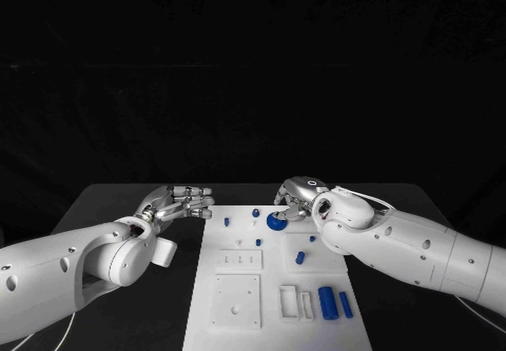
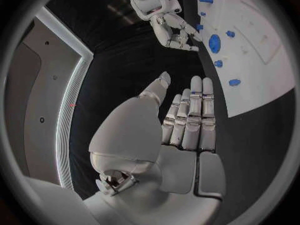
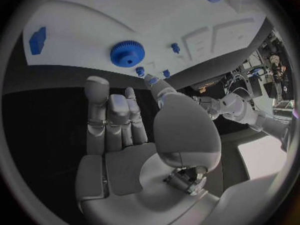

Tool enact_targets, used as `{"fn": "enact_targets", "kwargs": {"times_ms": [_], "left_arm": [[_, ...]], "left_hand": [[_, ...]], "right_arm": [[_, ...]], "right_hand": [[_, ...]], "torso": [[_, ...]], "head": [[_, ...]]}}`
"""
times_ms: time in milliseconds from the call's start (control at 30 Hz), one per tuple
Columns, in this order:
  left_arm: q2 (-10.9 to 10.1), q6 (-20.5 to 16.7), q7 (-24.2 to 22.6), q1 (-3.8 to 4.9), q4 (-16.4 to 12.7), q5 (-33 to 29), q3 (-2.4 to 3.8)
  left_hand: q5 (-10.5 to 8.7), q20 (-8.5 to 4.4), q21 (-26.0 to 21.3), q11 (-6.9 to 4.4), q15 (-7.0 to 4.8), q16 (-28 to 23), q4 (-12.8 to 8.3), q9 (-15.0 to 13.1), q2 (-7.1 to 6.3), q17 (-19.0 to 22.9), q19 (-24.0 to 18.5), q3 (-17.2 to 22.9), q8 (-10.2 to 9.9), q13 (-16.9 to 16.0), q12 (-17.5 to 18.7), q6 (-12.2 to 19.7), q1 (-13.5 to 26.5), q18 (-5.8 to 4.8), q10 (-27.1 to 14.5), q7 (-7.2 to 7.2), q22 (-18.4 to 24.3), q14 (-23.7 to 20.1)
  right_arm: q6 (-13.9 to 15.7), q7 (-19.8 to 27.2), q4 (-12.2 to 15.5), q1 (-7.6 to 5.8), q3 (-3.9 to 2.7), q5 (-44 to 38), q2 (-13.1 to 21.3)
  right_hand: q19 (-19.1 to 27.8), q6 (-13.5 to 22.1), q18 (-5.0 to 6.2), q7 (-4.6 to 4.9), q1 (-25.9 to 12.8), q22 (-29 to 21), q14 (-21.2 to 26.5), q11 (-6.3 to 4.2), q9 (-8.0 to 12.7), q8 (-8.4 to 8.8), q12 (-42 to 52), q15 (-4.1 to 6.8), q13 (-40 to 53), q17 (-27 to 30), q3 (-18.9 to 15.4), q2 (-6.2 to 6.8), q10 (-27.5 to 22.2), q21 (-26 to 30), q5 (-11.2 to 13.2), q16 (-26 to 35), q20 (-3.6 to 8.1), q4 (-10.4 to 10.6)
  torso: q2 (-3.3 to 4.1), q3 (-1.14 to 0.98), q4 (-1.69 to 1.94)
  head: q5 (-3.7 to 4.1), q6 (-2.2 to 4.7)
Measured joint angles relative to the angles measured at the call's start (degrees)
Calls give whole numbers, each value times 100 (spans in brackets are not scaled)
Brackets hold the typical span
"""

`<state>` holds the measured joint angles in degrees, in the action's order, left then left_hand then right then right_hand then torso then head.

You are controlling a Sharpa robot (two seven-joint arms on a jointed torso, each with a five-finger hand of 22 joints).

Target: Assemble the parts on the task board

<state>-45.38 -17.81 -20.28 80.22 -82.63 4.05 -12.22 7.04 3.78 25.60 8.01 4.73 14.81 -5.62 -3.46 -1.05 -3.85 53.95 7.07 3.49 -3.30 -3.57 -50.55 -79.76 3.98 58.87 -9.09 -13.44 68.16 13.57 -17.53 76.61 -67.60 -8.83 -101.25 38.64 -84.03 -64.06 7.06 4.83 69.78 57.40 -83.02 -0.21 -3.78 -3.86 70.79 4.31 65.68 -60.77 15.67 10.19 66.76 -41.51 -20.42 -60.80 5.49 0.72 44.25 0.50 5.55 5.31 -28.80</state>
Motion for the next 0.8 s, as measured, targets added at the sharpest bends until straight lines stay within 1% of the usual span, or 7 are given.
{"fn": "enact_targets", "kwargs": {"times_ms": [267,367,467,600,700,767,800], "left_arm": [[1,0,0,0,-5,0,0],[-4,-1,0,0,-7,0,0],[-6,-1,0,0,-8,0,0],[-2,-1,0,0,-9,0,0],[2,-1,0,0,-9,0,0],[2,-1,0,0,-9,0,0],[2,-1,0,0,-7,0,0]], "left_hand": [[0,0,0,0,0,0,0,0,0,0,0,0,0,0,0,0,0,0,0,0,1,0],[0,0,0,0,0,0,0,0,0,0,0,0,0,0,0,0,0,1,0,0,1,0],[0,0,0,0,0,0,0,0,0,0,0,0,0,0,0,0,0,0,0,0,0,0],[0,0,0,0,0,0,0,0,0,0,0,0,0,0,0,0,0,0,0,0,0,0],[0,0,0,0,0,0,0,0,0,0,0,0,0,0,0,0,0,0,0,0,0,0],[0,0,0,0,0,0,0,0,0,0,0,0,0,0,0,0,0,0,0,0,0,0],[0,0,0,0,0,0,0,0,0,0,0,0,0,0,0,0,0,0,0,0,0,0]], "right_arm": [[3,-33,-41,11,1,-28,-78],[-10,-43,-75,21,1,-30,-91],[-30,-52,-133,40,4,-30,-124],[-68,-56,-236,73,15,-19,-184],[-114,-56,-332,98,30,-2,-228],[-145,-56,-383,111,36,14,-247],[-161,-55,-409,117,39,22,-256]], "right_hand": [[0,2,-1,-2,30,0,0,0,0,0,-2,0,-14,12,0,30,0,0,0,0,0,0],[0,3,-2,-2,30,0,0,0,0,0,-31,0,-40,16,0,30,0,34,67,0,0,0],[0,84,-3,33,6,-1,1,32,2,0,-54,0,-70,19,-58,54,-32,59,133,0,0,23],[1,415,-6,56,21,0,1,13,12,0,-77,1,-92,21,-326,99,-54,59,251,23,-1,48],[11,987,8,115,85,25,-12,62,28,15,-76,-13,-113,10,-659,162,-104,80,290,23,-13,128],[0,1494,52,153,178,48,-8,62,49,38,-77,-35,-119,-9,-778,214,-103,80,342,24,-40,207],[0,1585,79,163,260,61,-6,75,52,38,-76,-38,-122,-17,-800,237,-116,80,401,23,-40,229]], "torso": [[1,2,6],[1,2,4],[0,2,-2],[0,-5,-6],[1,-9,-2],[1,-9,1],[1,-9,1]], "head": [[-7,6],[-9,3],[-13,3],[-18,0],[-18,-8],[-15,-13],[-15,-15]]}}
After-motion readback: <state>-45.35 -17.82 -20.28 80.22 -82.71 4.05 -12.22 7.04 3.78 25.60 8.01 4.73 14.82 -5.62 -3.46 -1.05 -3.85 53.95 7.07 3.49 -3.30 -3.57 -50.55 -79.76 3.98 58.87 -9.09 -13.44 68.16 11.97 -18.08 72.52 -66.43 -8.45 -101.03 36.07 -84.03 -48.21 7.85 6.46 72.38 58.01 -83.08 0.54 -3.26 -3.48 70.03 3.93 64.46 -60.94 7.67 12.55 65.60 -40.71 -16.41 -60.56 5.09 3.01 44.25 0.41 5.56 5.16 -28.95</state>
